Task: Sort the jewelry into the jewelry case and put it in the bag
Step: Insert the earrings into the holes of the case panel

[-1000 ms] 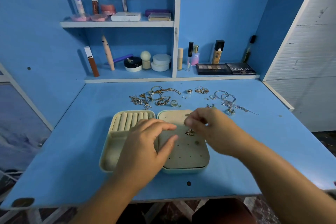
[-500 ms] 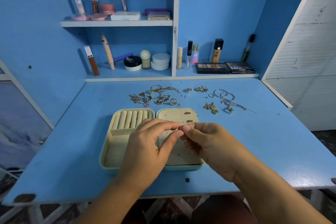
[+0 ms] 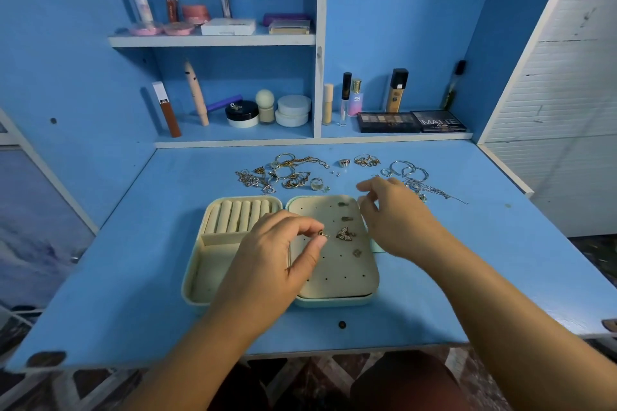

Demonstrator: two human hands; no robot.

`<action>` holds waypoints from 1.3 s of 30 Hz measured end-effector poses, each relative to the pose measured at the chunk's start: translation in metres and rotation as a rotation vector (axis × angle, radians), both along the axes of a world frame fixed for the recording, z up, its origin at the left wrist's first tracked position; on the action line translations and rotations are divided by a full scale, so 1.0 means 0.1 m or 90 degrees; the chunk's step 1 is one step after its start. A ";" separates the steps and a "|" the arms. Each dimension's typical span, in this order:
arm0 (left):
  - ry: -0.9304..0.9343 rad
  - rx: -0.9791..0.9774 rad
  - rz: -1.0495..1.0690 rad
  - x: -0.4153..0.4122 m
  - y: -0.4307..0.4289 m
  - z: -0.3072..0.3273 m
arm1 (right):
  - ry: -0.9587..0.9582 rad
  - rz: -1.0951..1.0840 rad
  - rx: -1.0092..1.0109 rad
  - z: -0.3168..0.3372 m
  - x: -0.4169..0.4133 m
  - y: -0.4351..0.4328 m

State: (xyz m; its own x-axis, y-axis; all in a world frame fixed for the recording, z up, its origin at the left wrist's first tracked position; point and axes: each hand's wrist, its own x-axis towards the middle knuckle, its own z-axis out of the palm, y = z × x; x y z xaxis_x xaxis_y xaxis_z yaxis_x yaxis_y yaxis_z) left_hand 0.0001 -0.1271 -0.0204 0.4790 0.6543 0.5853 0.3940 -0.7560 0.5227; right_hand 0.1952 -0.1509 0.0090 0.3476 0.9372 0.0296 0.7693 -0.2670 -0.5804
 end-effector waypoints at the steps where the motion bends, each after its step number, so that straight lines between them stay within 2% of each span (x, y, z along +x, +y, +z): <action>1: 0.008 0.001 -0.002 -0.01 0.00 0.00 | -0.025 0.014 -0.036 -0.02 0.05 0.06; 4: 0.022 -0.005 -0.013 -0.04 0.00 -0.02 | -0.027 0.045 -0.084 -0.03 0.10 0.18; 8: 0.035 0.002 -0.019 -0.07 0.00 -0.03 | 0.044 0.051 -0.053 0.01 0.07 0.22; 15: 0.040 -0.003 -0.018 -0.09 -0.02 0.00 | 0.107 0.012 -0.071 0.05 0.03 0.34; 18: 0.022 -0.013 -0.014 -0.10 -0.01 0.01 | 0.215 -0.043 -0.018 0.12 0.03 0.35; 20: 0.008 -0.022 -0.014 -0.11 -0.02 0.02 | 0.347 -0.077 0.036 0.17 0.01 0.31; 22: -0.008 -0.030 -0.019 -0.12 -0.03 0.04 | 0.508 -0.062 0.074 0.22 -0.03 0.19; 24: -0.031 -0.045 -0.027 -0.13 -0.06 0.06 | 0.583 -0.003 0.077 0.21 -0.05 0.03; 26: -0.054 -0.067 -0.032 -0.14 -0.08 0.08 | 0.557 0.068 0.061 0.14 -0.07 -0.11; 30: -0.079 -0.098 -0.040 -0.14 -0.13 0.10 | 0.396 0.154 0.097 -0.02 -0.13 -0.32; 39: -0.124 -0.121 -0.059 -0.11 -0.23 0.13 | 0.431 0.198 0.127 -0.03 -0.26 -0.44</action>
State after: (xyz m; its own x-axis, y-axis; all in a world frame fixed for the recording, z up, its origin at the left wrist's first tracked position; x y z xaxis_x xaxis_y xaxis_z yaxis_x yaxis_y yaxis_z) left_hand -0.0105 -0.1504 -0.0069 0.4328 0.7197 0.5429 0.2059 -0.6652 0.7177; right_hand 0.1689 -0.1949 0.0058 0.0717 0.9939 0.0835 0.2521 0.0630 -0.9656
